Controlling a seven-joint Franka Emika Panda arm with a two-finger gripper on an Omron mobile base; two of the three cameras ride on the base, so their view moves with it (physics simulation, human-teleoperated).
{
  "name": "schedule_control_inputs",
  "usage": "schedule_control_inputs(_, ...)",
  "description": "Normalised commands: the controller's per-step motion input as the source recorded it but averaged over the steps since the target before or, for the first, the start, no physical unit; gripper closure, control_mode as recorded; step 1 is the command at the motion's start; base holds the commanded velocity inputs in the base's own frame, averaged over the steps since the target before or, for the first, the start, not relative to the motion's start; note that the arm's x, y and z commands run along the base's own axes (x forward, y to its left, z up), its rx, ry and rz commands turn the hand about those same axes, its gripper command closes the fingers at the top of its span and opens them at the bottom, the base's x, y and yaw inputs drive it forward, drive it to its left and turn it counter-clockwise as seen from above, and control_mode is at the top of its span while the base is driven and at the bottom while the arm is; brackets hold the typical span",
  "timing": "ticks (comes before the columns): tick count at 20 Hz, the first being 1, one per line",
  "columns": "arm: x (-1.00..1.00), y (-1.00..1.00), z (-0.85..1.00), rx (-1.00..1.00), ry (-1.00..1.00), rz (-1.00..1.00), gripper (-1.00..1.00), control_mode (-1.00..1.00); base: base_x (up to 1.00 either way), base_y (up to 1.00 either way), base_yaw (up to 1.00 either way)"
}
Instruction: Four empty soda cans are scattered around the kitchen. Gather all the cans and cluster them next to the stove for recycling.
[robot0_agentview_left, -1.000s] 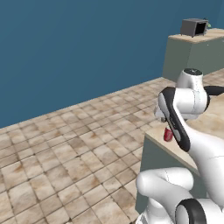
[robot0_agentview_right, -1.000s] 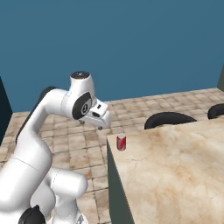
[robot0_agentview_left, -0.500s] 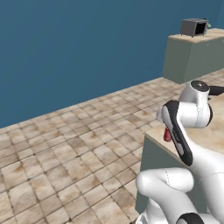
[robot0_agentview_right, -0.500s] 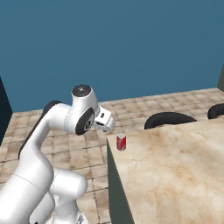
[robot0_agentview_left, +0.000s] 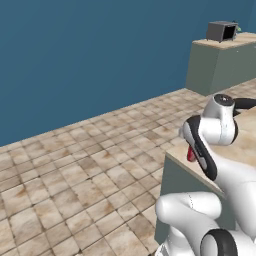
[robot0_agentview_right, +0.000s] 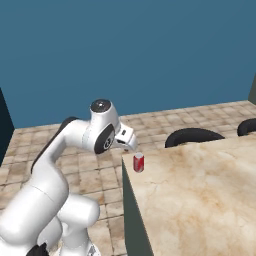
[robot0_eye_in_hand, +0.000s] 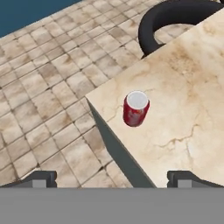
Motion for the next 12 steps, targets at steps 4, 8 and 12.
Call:
schedule_control_inputs(4,0.17,-0.27,-0.08,0.0,0.09,0.0,-1.0,-1.0,0.0,0.0,0.0)
schedule_control_inputs(8,0.08,-0.18,-0.03,0.01,0.11,0.0,-1.0,-1.0,0.0,0.0,0.0)
schedule_control_inputs(12,0.01,-0.17,-0.04,0.04,0.15,0.0,-1.0,-1.0,0.0,0.0,0.0)
